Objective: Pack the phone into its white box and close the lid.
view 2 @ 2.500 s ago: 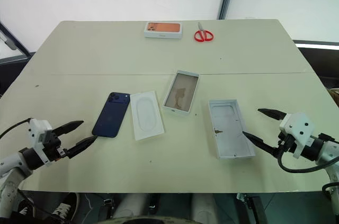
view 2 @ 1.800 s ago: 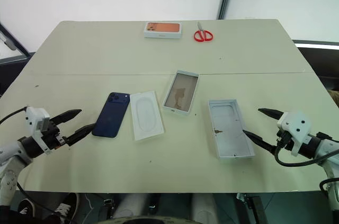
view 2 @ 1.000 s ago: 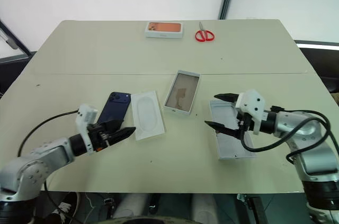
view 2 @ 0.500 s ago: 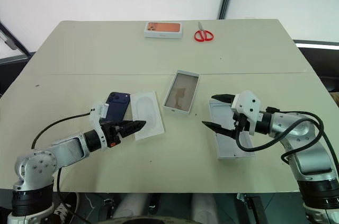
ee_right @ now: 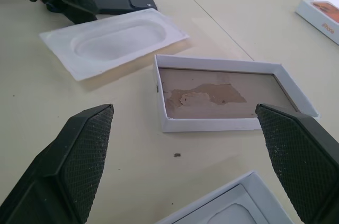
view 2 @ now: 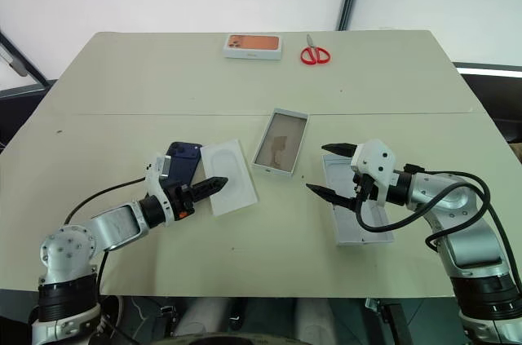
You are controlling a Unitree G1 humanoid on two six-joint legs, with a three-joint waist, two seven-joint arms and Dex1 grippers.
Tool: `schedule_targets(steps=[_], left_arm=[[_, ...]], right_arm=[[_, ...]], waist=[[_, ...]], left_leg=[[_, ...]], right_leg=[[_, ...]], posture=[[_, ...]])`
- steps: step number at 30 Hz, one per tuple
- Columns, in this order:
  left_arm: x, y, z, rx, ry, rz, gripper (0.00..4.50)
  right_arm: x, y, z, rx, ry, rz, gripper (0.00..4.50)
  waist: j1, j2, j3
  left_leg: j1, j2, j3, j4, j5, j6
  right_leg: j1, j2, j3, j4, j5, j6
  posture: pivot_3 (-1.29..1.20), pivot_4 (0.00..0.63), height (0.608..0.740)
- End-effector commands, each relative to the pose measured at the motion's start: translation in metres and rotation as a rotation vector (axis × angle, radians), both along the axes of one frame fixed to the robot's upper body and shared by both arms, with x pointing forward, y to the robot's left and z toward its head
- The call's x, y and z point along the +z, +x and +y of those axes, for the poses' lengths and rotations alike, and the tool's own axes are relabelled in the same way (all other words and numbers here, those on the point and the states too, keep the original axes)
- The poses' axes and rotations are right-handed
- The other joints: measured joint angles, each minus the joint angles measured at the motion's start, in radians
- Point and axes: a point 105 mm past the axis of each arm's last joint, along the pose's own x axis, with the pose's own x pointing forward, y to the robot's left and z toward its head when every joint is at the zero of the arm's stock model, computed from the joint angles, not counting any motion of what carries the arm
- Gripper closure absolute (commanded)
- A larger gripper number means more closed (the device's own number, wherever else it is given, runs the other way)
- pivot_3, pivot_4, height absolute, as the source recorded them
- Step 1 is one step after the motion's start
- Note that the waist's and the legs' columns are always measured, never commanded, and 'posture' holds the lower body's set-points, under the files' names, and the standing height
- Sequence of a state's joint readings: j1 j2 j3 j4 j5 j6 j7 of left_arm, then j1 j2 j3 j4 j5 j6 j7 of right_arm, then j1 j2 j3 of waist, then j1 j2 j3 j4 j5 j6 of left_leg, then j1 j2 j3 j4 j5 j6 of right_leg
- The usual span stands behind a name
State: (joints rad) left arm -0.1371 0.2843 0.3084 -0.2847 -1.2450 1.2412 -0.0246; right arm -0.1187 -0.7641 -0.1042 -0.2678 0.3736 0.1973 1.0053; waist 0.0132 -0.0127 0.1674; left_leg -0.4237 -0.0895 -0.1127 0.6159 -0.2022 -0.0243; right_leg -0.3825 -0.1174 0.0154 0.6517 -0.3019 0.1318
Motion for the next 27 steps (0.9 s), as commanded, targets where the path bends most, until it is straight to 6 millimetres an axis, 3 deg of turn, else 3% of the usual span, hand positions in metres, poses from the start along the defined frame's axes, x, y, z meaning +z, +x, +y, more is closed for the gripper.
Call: schedule_targets(steps=[1,4,5,12,17,21,27], left_arm=[[-0.005,-0.006,-0.003,-0.021,-0.006,0.035,2.86],[-0.007,-0.005,0.002,-0.007,0.001,0.046,4.38],[-0.007,-0.005,0.003,0.000,-0.007,0.048,4.45],[0.002,0.004,0.012,0.053,-0.050,0.037,4.45],[0.023,0.010,0.029,0.059,-0.054,-0.025,4.45],[0.043,0.019,0.044,0.048,-0.041,-0.083,4.45],[0.055,0.023,0.047,-0.043,-0.024,-0.068,4.45]], right_arm=[[0.010,0.000,0.001,0.004,0.000,-0.053,0.00],[0.011,0.001,0.001,0.004,0.001,-0.056,0.00],[0.011,0.001,0.001,0.004,0.002,-0.058,0.00],[0.009,0.003,0.003,0.005,0.000,-0.057,0.00],[-0.003,0.004,0.013,0.019,0.000,-0.003,0.00],[-0.017,0.021,0.037,0.022,-0.007,0.028,0.00],[-0.029,0.046,0.073,0.060,-0.020,0.097,0.00]], waist=[[0.000,0.000,0.000],[0.001,0.001,-0.001],[0.000,0.001,-0.001],[0.000,0.001,-0.001],[-0.003,0.001,0.000],[-0.006,0.001,0.000],[-0.006,0.000,0.000]], left_leg=[[0.000,0.000,0.000,0.000,0.000,0.000],[0.000,0.000,0.000,0.000,0.000,0.000],[0.001,0.000,0.000,0.000,0.000,0.000],[0.002,0.000,0.000,0.000,0.000,0.000],[0.002,0.001,0.000,-0.001,0.000,0.000],[0.002,0.001,0.000,-0.001,0.000,-0.001],[-0.001,0.000,0.000,-0.002,0.001,-0.001]], right_leg=[[0.000,0.000,0.000,0.000,0.000,0.000],[0.000,0.000,0.000,0.000,0.000,0.000],[0.001,0.000,0.000,0.000,0.000,0.000],[0.001,0.000,0.000,0.000,0.000,0.000],[0.001,0.000,0.000,0.000,0.000,0.000],[-0.001,0.001,0.001,0.000,0.000,0.000],[-0.007,0.001,0.001,0.001,0.000,0.000]], posture=[[0.00,0.150,0.740],[0.00,0.150,0.740],[0.00,0.150,0.740],[0.00,0.150,0.740],[0.00,0.150,0.740],[0.00,0.150,0.740],[0.00,0.150,0.740]])
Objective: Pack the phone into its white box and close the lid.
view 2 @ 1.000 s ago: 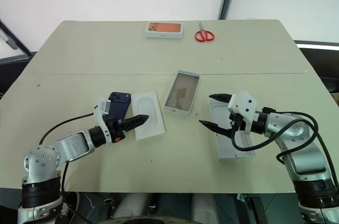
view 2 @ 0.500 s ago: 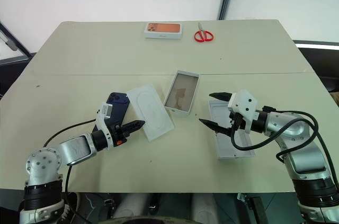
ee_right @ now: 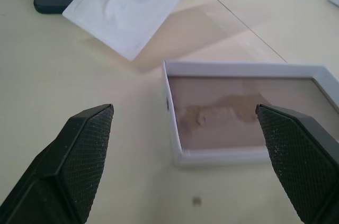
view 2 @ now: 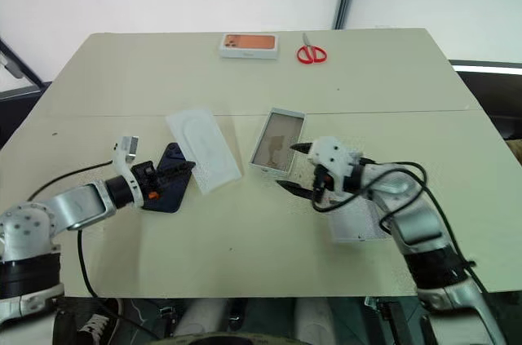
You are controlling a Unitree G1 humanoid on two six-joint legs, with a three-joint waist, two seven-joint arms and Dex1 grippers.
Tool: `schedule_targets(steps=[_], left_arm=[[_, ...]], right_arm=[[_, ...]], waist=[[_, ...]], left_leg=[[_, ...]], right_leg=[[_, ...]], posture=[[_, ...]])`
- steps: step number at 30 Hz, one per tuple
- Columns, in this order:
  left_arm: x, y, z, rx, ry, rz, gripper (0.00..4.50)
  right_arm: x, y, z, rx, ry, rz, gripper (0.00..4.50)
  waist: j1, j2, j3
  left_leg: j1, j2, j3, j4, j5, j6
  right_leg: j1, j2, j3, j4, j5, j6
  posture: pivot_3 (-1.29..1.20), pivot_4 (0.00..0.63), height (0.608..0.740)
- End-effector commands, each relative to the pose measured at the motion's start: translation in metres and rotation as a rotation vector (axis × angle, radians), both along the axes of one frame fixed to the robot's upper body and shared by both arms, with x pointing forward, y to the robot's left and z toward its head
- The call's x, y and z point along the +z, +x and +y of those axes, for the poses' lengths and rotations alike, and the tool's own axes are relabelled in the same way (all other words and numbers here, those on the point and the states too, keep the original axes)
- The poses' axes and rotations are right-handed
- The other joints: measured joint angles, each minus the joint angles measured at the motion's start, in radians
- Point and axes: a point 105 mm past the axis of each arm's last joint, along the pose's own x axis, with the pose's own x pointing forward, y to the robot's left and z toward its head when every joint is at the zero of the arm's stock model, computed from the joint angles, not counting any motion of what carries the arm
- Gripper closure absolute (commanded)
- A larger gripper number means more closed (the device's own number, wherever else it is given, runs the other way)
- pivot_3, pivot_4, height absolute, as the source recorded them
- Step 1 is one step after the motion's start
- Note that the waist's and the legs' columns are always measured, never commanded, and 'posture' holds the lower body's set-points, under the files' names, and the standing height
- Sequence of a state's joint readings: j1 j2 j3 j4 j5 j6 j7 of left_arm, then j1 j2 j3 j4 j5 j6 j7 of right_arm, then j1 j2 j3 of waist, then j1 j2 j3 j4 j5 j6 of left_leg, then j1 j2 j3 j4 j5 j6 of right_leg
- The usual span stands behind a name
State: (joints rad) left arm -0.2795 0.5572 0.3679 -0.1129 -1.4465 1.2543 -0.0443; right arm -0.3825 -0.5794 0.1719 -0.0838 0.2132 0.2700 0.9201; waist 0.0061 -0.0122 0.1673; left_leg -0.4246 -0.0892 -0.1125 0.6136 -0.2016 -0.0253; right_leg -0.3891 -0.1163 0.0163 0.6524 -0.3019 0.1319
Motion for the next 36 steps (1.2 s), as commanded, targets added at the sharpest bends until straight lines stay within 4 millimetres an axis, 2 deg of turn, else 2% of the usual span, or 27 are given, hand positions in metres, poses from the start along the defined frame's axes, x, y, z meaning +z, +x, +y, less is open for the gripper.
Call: schedule_targets(steps=[1,4,7,10,17,18,21,27,32,33,34,36], left_arm=[[0.012,0.003,0.000,-0.050,-0.048,0.002,4.45],[0.013,0.005,-0.001,-0.101,-0.021,0.039,4.45],[0.018,0.007,-0.003,-0.129,-0.050,0.041,4.45],[0.022,0.011,-0.004,-0.126,-0.052,0.014,4.50],[0.027,0.018,-0.005,-0.101,-0.055,-0.037,4.50],[0.029,0.018,-0.005,-0.109,-0.072,-0.035,4.50],[0.035,0.016,-0.006,-0.130,-0.108,-0.033,4.50],[0.043,0.006,-0.014,-0.218,-0.174,-0.012,4.50],[0.035,0.005,-0.026,-0.233,-0.146,-0.004,4.50],[0.034,0.004,-0.027,-0.237,-0.140,-0.003,4.50],[0.033,0.004,-0.028,-0.240,-0.138,-0.003,4.50],[0.032,0.003,-0.030,-0.256,-0.131,0.003,4.50]], right_arm=[[-0.005,0.007,0.011,0.013,-0.013,0.033,0.00],[-0.017,0.014,0.016,0.003,-0.044,0.082,0.00],[-0.021,0.014,0.019,0.013,-0.041,0.125,0.00],[-0.023,0.017,0.020,0.006,-0.049,0.142,0.75],[-0.022,0.013,0.025,0.041,-0.060,0.120,4.28],[-0.020,0.010,0.027,0.063,-0.057,0.117,4.46],[-0.018,-0.005,0.031,0.146,-0.074,0.104,4.46],[-0.028,-0.037,0.040,0.252,-0.126,0.137,4.46],[-0.034,-0.043,0.054,0.252,-0.118,0.146,4.46],[-0.032,-0.045,0.056,0.261,-0.099,0.158,3.89],[-0.031,-0.046,0.057,0.267,-0.086,0.168,3.58],[-0.028,-0.046,0.055,0.267,-0.094,0.148,2.66]], waist=[[0.002,0.000,0.000],[0.003,0.000,0.000],[0.001,0.000,0.000],[-0.006,0.000,0.000],[-0.020,0.000,0.000],[-0.020,0.000,0.000],[-0.018,0.000,0.000],[-0.020,0.000,0.000],[-0.021,0.000,0.000],[-0.020,0.000,0.000],[-0.020,0.000,0.000],[-0.019,0.000,0.000]], left_leg=[[0.000,0.000,0.000,0.000,0.000,0.000],[0.000,0.000,-0.001,0.001,0.000,0.000],[0.000,0.000,-0.001,0.001,0.000,0.000],[0.000,0.000,-0.001,0.001,0.001,-0.001],[0.000,0.000,0.000,0.000,0.001,-0.001],[0.000,0.000,0.000,0.000,0.001,-0.001],[-0.001,0.000,-0.001,0.000,0.001,-0.001],[-0.001,0.000,-0.001,0.000,0.001,-0.001],[-0.001,0.001,-0.001,0.000,0.001,-0.001],[-0.001,0.001,-0.001,0.000,0.001,-0.001],[-0.001,0.000,-0.001,0.000,0.001,-0.001],[-0.001,0.000,-0.001,0.000,0.001,-0.001]], right_leg=[[-0.001,0.000,0.000,0.000,0.000,0.000],[0.000,0.000,0.000,0.001,0.000,0.000],[-0.001,0.001,0.000,0.001,0.000,0.000],[0.000,0.001,0.000,0.003,0.000,0.000],[0.000,0.001,0.001,0.003,0.000,0.000],[0.000,0.001,0.001,0.003,0.000,0.000],[0.000,0.001,0.000,0.003,0.000,0.000],[-0.001,0.001,0.001,0.003,0.000,0.000],[-0.001,0.001,0.001,0.004,0.000,0.000],[-0.001,0.001,0.001,0.004,0.000,0.000],[-0.001,0.001,0.001,0.004,0.000,0.000],[-0.001,0.001,0.001,0.004,0.000,0.000]], posture=[[0.00,0.150,0.740],[0.00,0.150,0.740],[0.00,0.150,0.740],[0.00,0.150,0.740],[0.00,0.150,0.740],[0.00,0.150,0.740],[0.00,0.150,0.740],[0.00,0.150,0.740],[0.00,0.150,0.740],[0.00,0.150,0.740],[0.00,0.150,0.740],[0.00,0.150,0.740]])
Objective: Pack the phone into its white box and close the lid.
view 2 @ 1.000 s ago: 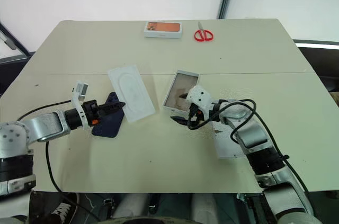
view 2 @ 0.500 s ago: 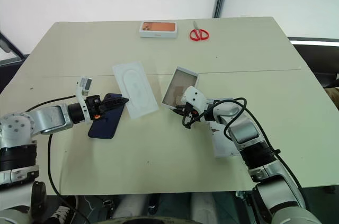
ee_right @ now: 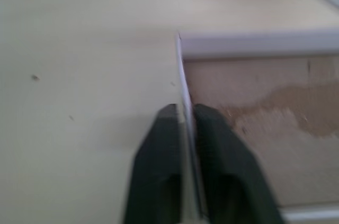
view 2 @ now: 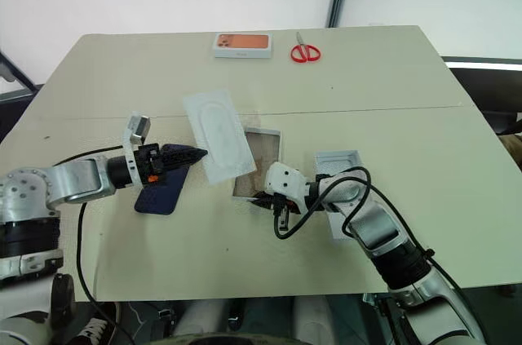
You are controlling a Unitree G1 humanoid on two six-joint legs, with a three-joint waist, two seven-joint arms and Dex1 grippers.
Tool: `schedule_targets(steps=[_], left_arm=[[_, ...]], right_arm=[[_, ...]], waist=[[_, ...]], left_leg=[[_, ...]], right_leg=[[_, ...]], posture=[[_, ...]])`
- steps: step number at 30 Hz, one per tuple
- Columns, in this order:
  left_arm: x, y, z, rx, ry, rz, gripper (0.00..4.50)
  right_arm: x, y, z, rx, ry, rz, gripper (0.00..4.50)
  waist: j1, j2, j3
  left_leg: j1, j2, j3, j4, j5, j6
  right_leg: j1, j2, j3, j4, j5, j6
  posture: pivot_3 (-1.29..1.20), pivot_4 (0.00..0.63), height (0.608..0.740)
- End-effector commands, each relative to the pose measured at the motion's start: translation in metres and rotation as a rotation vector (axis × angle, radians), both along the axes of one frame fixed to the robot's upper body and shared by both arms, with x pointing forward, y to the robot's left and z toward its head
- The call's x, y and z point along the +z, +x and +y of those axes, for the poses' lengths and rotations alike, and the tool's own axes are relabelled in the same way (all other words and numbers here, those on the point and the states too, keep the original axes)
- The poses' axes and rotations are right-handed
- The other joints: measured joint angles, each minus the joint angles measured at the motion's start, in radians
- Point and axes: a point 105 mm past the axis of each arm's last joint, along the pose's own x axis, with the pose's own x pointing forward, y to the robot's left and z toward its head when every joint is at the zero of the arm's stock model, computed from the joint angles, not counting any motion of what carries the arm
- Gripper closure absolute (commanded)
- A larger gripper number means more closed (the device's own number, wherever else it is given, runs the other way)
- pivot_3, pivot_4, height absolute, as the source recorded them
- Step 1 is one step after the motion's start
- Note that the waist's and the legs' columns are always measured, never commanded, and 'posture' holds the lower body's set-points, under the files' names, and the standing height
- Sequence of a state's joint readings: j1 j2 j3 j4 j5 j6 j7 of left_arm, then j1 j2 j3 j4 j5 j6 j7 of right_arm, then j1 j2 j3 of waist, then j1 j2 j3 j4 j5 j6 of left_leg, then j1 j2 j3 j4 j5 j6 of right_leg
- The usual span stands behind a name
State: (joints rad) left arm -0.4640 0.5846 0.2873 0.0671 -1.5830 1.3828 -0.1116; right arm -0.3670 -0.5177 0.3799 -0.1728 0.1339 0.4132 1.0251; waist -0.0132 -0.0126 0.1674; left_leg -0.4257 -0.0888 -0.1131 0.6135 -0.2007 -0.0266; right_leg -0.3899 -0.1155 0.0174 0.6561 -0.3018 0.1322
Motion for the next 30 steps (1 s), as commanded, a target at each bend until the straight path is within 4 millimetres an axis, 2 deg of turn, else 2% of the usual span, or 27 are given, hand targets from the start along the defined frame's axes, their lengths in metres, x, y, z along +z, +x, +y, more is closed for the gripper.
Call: schedule_targets(steps=[1,3,4,6,11,17,23,30], left_arm=[[0.006,-0.002,-0.001,-0.018,0.008,-0.035,4.50],[0.003,-0.001,-0.001,-0.025,0.020,-0.021,4.50],[0.002,0.000,-0.002,-0.033,0.023,-0.020,4.50],[0.003,0.000,-0.003,-0.050,0.023,-0.024,4.50],[0.001,0.005,-0.015,-0.140,0.040,-0.011,4.50],[-0.009,0.017,-0.027,-0.223,0.083,0.006,4.50],[-0.016,0.034,-0.033,-0.256,0.106,0.009,4.50],[-0.024,0.039,-0.041,-0.317,0.111,0.015,4.50]], right_arm=[[0.015,-0.004,0.001,0.024,0.028,-0.048,2.16],[0.021,0.000,-0.009,-0.010,0.021,-0.070,1.14],[0.026,0.000,-0.015,-0.023,0.023,-0.080,0.78],[0.034,0.001,-0.024,-0.048,0.039,-0.080,0.78],[0.054,-0.013,-0.058,-0.101,0.077,-0.050,0.78],[0.059,0.001,-0.088,-0.252,0.108,-0.105,0.78],[0.060,0.004,-0.087,-0.279,0.122,-0.137,0.78],[0.059,0.006,-0.083,-0.295,0.137,-0.155,0.78]], waist=[[0.001,0.000,0.000],[0.002,0.000,0.000],[0.004,0.000,0.000],[0.004,0.000,0.000],[0.005,0.000,0.000],[-0.001,-0.001,0.001],[0.001,-0.001,0.001],[0.001,-0.002,0.001]], left_leg=[[0.000,0.000,0.000,0.000,0.000,0.000],[0.000,0.000,0.000,0.000,0.000,0.000],[0.000,-0.001,0.000,0.000,0.000,0.000],[0.000,-0.001,0.000,0.000,0.000,0.000],[-0.001,-0.001,0.000,0.000,0.000,0.000],[-0.001,0.000,0.001,0.000,0.000,0.000],[-0.001,0.000,0.001,0.000,0.000,0.000],[-0.001,-0.001,0.001,0.000,0.000,0.000]], right_leg=[[0.000,0.000,0.000,0.000,0.000,0.000],[0.000,0.000,0.000,0.000,0.000,0.000],[0.000,0.000,0.000,0.000,0.000,0.000],[0.000,-0.001,0.000,0.000,0.000,0.000],[0.001,-0.001,-0.001,0.000,0.000,0.000],[0.000,0.000,-0.001,-0.001,0.000,0.000],[0.000,0.000,-0.001,-0.001,0.000,0.000],[0.000,0.000,-0.001,-0.001,0.000,0.000]], posture=[[0.00,0.150,0.740],[0.00,0.150,0.740],[0.00,0.150,0.740],[0.00,0.150,0.740],[0.00,0.150,0.740],[0.00,0.150,0.740],[0.00,0.150,0.740],[0.00,0.150,0.740]])
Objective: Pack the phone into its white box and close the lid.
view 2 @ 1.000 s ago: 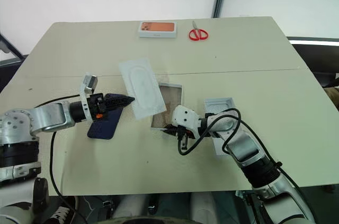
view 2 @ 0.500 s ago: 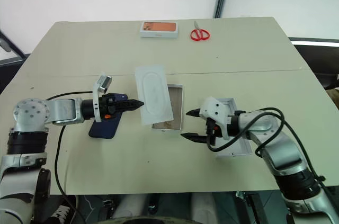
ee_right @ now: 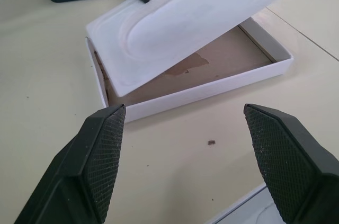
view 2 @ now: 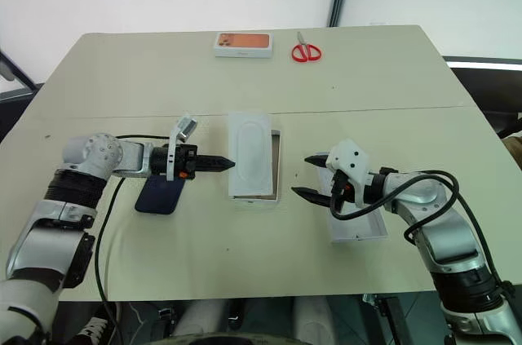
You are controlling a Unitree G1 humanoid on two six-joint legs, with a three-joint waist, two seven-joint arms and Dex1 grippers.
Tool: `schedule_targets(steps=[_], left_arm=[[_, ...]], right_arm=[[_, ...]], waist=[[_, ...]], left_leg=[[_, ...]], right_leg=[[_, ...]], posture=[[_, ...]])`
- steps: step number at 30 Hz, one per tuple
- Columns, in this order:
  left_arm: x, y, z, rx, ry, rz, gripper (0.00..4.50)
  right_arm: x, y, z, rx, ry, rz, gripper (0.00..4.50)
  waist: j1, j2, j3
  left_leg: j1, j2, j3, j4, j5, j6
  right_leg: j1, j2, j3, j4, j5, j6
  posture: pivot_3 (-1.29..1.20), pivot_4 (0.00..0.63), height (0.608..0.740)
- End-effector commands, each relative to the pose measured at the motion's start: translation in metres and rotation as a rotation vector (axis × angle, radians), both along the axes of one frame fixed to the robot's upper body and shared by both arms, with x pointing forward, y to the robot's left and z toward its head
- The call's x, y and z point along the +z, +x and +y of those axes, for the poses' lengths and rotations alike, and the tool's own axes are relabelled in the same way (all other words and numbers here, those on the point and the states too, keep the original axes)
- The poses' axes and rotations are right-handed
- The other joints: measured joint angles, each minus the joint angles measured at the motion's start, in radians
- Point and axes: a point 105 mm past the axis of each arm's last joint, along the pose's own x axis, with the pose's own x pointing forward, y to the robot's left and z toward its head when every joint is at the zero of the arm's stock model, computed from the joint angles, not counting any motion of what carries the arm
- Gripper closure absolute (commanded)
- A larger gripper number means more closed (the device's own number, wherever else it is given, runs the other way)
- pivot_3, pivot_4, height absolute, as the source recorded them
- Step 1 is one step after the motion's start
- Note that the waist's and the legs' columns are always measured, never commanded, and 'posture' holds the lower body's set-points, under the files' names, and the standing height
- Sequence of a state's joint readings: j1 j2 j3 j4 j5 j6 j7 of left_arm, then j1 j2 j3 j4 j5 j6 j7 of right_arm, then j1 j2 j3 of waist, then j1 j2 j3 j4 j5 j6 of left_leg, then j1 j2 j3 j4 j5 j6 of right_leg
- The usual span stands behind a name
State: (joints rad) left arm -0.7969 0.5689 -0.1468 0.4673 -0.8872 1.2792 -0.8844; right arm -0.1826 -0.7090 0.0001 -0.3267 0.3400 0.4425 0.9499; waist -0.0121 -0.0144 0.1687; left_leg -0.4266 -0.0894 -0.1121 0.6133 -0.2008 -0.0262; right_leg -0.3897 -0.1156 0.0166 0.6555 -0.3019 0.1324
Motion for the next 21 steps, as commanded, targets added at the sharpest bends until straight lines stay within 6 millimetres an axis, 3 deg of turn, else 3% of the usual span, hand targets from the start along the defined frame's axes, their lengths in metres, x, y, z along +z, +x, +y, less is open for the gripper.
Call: schedule_targets(steps=[1,4,11,21], left_arm=[[0.008,0.003,-0.007,-0.042,-0.020,-0.029,4.50],[0.006,0.006,-0.010,-0.045,-0.010,-0.026,3.60],[0.009,0.006,-0.010,-0.065,0.000,-0.067,0.16],[0.034,-0.004,0.004,-0.085,0.040,-0.236,0.16]], right_arm=[[0.010,0.000,0.006,0.015,0.019,-0.057,0.78],[0.009,0.000,0.005,0.015,0.014,-0.060,0.72],[0.010,0.002,0.009,0.020,0.015,-0.071,0.72],[0.022,0.014,0.031,0.030,0.103,-0.090,0.72]], waist=[[0.000,0.000,0.000],[0.000,-0.001,0.000],[0.001,-0.001,0.000],[-0.005,-0.001,0.001]], left_leg=[[0.000,0.000,0.000,0.000,0.000,0.000],[0.000,0.000,0.000,0.000,0.000,0.000],[0.000,0.000,0.000,0.001,0.000,0.000],[0.000,0.001,-0.001,0.000,0.000,0.000]], right_leg=[[0.000,0.000,0.000,0.000,0.000,0.000],[0.000,0.000,0.000,0.000,0.000,0.000],[0.001,0.000,0.000,0.000,0.000,0.000],[0.000,0.001,0.000,0.000,0.000,0.000]], posture=[[0.00,0.150,0.740],[0.00,0.150,0.740],[0.00,0.150,0.740],[0.00,0.150,0.740]])
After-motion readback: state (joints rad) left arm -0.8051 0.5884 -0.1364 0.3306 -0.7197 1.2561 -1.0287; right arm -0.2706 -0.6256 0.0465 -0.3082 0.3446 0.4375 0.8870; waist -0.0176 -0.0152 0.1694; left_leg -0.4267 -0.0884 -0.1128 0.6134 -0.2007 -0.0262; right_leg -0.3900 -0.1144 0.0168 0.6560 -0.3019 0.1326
